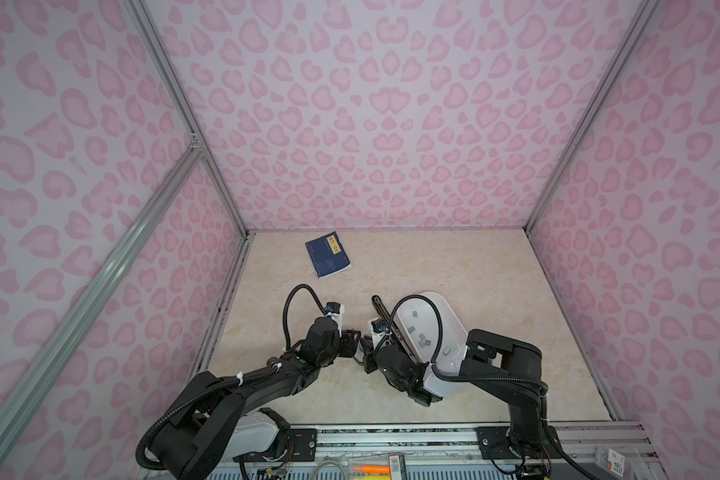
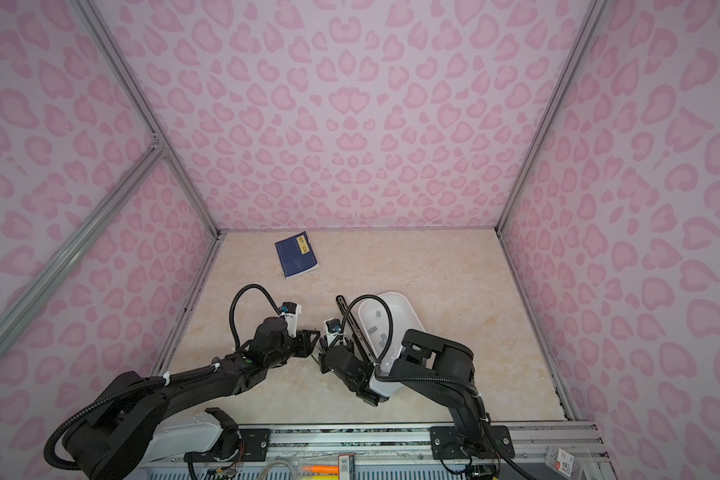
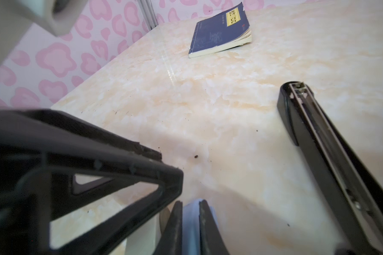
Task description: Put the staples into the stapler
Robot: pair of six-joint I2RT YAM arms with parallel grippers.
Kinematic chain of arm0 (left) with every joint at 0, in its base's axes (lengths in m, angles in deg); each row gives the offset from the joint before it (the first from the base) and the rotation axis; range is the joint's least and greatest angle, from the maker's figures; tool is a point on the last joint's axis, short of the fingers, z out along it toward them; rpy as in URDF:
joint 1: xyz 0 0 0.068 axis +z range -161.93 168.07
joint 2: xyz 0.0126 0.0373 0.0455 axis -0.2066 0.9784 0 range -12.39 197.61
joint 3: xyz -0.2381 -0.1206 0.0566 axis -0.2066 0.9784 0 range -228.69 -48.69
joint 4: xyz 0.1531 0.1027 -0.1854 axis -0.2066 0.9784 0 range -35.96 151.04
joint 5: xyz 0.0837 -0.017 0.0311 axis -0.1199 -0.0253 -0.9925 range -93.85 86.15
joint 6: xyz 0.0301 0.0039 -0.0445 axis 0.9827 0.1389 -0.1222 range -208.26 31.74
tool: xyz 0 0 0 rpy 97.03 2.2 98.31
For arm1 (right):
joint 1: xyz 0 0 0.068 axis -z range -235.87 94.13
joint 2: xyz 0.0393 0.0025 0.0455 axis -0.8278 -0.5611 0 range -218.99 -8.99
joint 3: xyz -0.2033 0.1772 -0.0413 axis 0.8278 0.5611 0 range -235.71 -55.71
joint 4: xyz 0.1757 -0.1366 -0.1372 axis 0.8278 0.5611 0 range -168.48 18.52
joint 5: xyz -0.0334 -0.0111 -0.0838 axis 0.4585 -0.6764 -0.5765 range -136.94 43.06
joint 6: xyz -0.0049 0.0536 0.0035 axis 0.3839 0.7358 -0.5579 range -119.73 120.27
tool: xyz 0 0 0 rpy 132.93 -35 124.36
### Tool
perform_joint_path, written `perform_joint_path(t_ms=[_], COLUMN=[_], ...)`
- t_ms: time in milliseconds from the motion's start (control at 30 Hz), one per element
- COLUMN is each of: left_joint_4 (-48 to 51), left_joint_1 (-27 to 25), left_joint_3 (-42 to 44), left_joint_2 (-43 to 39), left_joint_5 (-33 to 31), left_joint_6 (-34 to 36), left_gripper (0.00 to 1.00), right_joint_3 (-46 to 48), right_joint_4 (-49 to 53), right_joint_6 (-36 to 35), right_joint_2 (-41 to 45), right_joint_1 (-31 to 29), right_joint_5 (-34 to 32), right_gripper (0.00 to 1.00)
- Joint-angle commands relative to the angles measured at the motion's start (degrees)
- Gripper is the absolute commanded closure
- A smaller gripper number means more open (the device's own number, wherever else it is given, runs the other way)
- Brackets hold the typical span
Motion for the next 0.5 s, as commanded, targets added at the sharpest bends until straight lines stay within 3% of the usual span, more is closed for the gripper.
perform_joint_path(t_ms=[0,133,467], left_joint_4=[-2.6,-3.4,-3.5], left_joint_1=[0.0,-0.1,-0.4], left_joint_3=[-0.6,-1.3,-2.4], left_joint_2=[1.8,3.7,4.8], left_joint_5=[0.2,0.9,1.7], left_joint_6=[0.3,0.2,0.2], left_gripper=[0.57,0.57,0.57], right_joint_3=[2.9,5.7,4.4], right_joint_4=[10.6,5.9,12.7], right_joint_6=[2.5,3.0,4.4], right_joint_2=[-3.9,-2.8,-1.3], right_joint_1=[0.5,1.1,2.8], right_joint_5=[3.0,2.4,2.5], right_gripper=[0.85,0.84,0.85])
